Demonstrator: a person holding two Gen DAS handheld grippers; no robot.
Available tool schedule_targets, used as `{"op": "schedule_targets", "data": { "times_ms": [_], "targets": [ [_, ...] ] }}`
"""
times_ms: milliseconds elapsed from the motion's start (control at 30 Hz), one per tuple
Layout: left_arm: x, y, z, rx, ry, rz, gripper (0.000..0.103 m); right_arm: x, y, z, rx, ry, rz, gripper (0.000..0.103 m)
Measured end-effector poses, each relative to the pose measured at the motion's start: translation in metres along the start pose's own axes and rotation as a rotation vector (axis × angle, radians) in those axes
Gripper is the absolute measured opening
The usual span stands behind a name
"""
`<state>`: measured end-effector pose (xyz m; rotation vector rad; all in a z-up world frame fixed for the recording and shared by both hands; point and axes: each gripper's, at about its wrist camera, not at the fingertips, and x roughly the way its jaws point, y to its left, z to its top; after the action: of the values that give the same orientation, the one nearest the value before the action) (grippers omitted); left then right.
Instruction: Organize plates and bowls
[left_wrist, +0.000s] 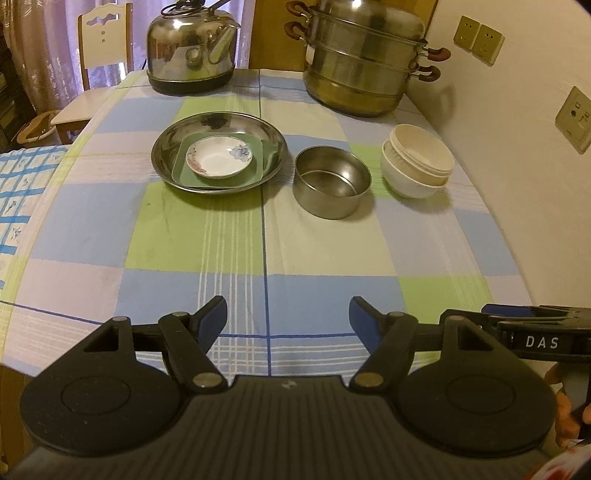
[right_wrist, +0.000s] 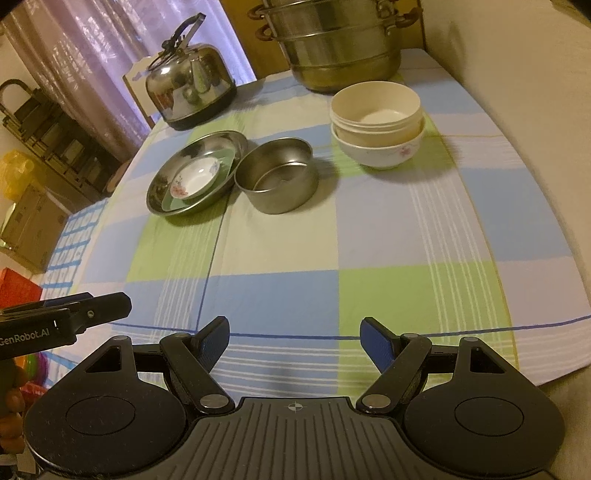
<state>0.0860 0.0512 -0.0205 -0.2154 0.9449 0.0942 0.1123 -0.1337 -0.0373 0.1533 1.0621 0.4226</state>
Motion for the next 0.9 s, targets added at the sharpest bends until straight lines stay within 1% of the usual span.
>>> {"op": "schedule_targets", "data": {
  "times_ms": [433, 667, 900],
  "targets": [
    [0.009, 0.009, 0.003, -0.018, 0.021, 0.012, 0.071, 0.013, 0.003, 0.005, -0.003, 0.031, 0.004, 0.078],
    [0.017, 0.012, 0.009, -0.020, 0.030, 0.004, 0.071, 0.025, 0.001, 0.010, 0.003, 0.056, -0.013, 0.078],
    [0.032, 0.015, 0.020, -0.025, 0.054, -0.006, 0.071, 0.037, -0.004, 0.020, 0.006, 0.056, -0.033, 0.077]
  ]
}}
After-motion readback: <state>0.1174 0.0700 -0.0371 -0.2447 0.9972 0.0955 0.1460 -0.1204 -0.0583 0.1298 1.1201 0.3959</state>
